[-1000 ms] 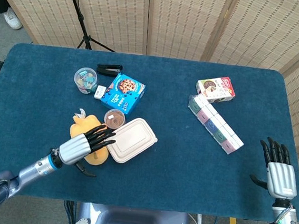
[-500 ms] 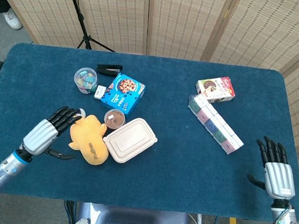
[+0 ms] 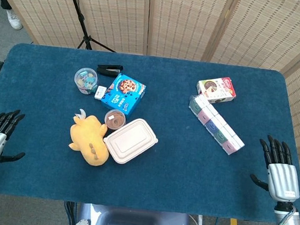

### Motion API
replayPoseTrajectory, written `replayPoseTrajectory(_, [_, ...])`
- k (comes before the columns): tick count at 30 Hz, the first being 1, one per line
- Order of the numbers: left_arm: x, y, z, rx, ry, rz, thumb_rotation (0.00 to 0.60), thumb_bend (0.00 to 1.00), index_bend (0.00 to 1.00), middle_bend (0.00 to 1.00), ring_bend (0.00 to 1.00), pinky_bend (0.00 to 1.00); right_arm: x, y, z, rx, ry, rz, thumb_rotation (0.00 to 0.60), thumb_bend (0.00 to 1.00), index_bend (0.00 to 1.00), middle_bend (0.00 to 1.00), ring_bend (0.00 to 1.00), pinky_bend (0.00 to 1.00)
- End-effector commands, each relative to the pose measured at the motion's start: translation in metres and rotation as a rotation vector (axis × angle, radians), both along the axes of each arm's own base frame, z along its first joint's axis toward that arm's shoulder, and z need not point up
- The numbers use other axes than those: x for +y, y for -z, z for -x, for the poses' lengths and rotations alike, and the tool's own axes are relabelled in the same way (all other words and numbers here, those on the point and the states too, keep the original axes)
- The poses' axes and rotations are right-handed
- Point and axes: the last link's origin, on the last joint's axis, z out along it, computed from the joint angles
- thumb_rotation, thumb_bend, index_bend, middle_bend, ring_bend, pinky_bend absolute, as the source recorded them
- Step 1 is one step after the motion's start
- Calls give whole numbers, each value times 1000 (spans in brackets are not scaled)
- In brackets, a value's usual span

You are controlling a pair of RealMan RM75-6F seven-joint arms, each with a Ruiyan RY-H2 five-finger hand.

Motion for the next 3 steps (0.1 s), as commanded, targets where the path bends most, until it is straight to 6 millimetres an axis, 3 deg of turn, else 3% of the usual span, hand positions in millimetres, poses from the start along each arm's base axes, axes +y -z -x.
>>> replayPoseTrajectory(1, [-3,-4,3,0,-17,-24,600,0,0,0,0,0,1,-2,-1,14,-9,21,600,0,0,0,0,0])
replayPoseTrajectory(3, [-3,-7,5,10,-16,-35,600,0,0,0,0,0,2,-4,-2,20,-17,35,600,0,0,0,0,0])
